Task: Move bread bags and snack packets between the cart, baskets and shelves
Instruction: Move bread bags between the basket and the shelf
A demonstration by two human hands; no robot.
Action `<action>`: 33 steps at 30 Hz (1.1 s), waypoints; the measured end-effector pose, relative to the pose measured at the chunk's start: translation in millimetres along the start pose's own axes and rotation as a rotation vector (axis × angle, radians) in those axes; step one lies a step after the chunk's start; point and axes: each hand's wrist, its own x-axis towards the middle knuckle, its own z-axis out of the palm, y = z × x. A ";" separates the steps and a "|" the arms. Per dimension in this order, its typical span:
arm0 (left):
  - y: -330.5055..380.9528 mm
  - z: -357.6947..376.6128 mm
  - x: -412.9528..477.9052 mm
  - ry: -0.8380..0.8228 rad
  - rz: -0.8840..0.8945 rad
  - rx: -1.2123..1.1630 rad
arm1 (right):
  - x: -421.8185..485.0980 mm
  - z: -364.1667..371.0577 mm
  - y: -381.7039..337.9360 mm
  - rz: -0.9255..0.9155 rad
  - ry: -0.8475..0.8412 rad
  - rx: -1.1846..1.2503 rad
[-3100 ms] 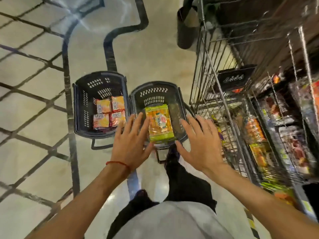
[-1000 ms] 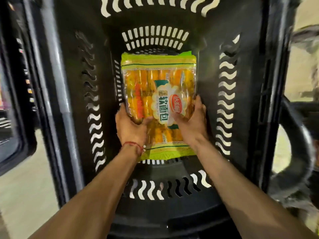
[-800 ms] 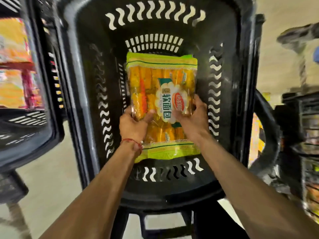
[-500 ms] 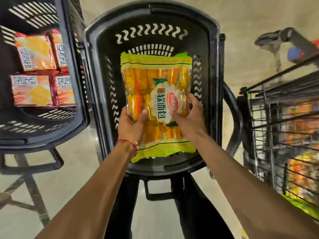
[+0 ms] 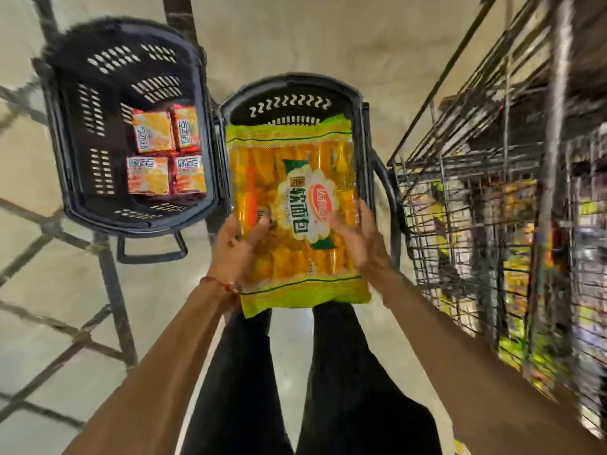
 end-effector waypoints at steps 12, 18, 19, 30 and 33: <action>3.4 -35.2 -144.8 -0.213 0.130 0.041 | -176.8 -2.9 19.8 -0.133 0.073 0.209; -18.2 -75.9 -201.5 -0.429 0.202 0.135 | -279.2 25.0 73.1 -0.162 0.187 0.367; -23.1 -79.9 -212.3 -0.443 0.209 0.150 | -297.2 29.9 81.3 -0.176 0.225 0.397; -108.9 -42.8 -343.5 -0.700 0.191 0.299 | -479.8 0.9 210.7 -0.321 0.462 0.571; -153.0 -13.2 -386.3 -0.759 0.207 0.375 | -524.0 -20.4 267.5 -0.336 0.523 0.592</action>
